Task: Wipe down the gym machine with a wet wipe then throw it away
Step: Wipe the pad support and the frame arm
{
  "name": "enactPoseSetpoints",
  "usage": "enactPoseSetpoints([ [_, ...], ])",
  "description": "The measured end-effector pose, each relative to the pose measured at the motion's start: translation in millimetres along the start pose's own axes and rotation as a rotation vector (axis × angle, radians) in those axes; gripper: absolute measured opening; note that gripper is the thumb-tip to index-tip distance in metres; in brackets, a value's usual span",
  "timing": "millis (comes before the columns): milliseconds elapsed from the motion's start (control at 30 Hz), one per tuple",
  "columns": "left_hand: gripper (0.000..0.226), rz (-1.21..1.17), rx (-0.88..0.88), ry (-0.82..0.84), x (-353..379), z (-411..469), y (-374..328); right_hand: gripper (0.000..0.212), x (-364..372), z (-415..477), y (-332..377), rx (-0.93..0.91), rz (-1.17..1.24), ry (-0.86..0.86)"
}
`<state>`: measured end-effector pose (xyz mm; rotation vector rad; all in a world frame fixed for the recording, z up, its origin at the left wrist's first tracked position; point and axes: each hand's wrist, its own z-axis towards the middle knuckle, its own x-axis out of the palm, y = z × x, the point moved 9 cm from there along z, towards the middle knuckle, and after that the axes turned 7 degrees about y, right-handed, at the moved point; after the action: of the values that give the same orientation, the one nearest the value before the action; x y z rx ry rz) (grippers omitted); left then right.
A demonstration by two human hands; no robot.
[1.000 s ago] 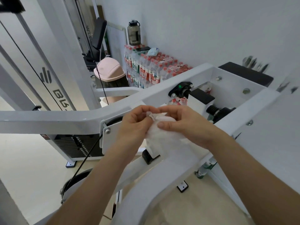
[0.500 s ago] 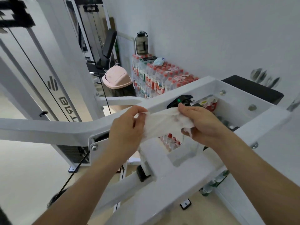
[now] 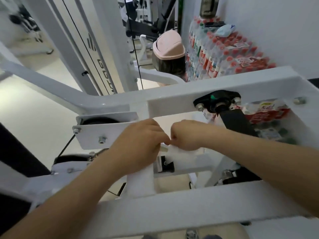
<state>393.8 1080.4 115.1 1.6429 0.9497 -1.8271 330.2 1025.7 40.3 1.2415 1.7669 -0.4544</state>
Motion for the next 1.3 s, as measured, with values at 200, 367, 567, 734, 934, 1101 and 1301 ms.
enactPoseSetpoints([
  [200, 0.038, 0.021, 0.035, 0.053, 7, 3, -1, 0.014, 94, 61, 13, -0.086, 0.079, 0.241],
  [367, 0.041, 0.082, 0.053, 0.177, 15, 7, 0, 0.025, 83, 55, 10, -0.102, 0.141, 0.173],
  [567, 0.021, 0.213, 0.063, 0.486, 30, 17, -6, 0.022, 84, 58, -26, 0.075, 0.141, 0.254],
  [734, 0.024, 0.292, 0.034, 0.638, 38, 25, -8, 0.022, 105, 65, -38, 0.138, 0.152, 0.279],
  [934, 0.022, 0.338, -0.002, 0.759, 56, 45, -9, 0.029, 96, 50, -63, 0.208, -0.096, 0.334],
  [1101, 0.013, 0.339, -0.010, 0.591, 47, 50, -7, 0.031, 102, 53, -70, 0.283, -0.411, 0.376],
  [1301, 0.026, 0.216, 0.006, 0.408, 39, 50, -6, 0.028, 93, 45, -72, 0.304, -0.401, 0.319],
])
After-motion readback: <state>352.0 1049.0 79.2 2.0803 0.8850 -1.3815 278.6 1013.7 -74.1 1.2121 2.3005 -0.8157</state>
